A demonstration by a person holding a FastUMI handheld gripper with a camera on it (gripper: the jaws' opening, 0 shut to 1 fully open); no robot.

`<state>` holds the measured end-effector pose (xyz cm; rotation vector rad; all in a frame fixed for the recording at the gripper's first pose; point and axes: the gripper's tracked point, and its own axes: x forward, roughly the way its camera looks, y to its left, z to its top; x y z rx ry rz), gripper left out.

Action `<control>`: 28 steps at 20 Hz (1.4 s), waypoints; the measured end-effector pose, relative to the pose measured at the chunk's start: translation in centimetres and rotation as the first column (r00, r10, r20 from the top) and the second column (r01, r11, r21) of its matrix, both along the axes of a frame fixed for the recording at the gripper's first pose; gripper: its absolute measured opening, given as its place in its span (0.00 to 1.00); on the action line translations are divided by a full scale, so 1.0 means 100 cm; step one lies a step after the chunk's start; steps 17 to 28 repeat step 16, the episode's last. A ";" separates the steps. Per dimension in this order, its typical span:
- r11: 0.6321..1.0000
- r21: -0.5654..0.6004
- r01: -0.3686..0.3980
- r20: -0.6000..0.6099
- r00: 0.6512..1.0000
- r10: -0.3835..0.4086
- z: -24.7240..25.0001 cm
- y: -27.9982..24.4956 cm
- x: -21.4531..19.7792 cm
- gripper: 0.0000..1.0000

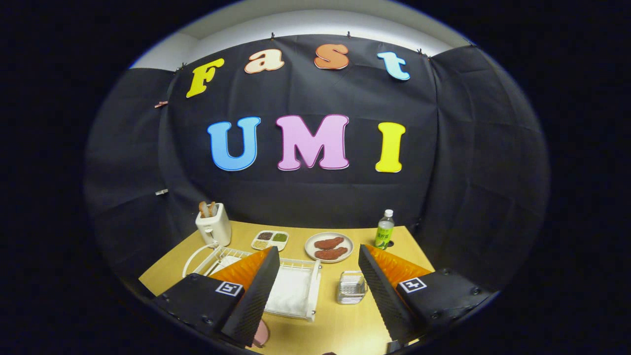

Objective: Take the plate from the dish rack, then take the spoon from the basket and place it into the plate.

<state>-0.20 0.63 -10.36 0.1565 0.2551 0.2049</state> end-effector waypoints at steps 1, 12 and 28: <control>1.000 -0.006 0.015 0.005 1.000 -0.015 0.005 -0.008 0.000 0.98; 0.998 -0.012 0.061 0.008 0.998 -0.061 0.009 -0.032 -0.007 0.98; 0.997 -0.007 0.071 0.013 0.997 -0.071 0.009 -0.032 -0.011 0.98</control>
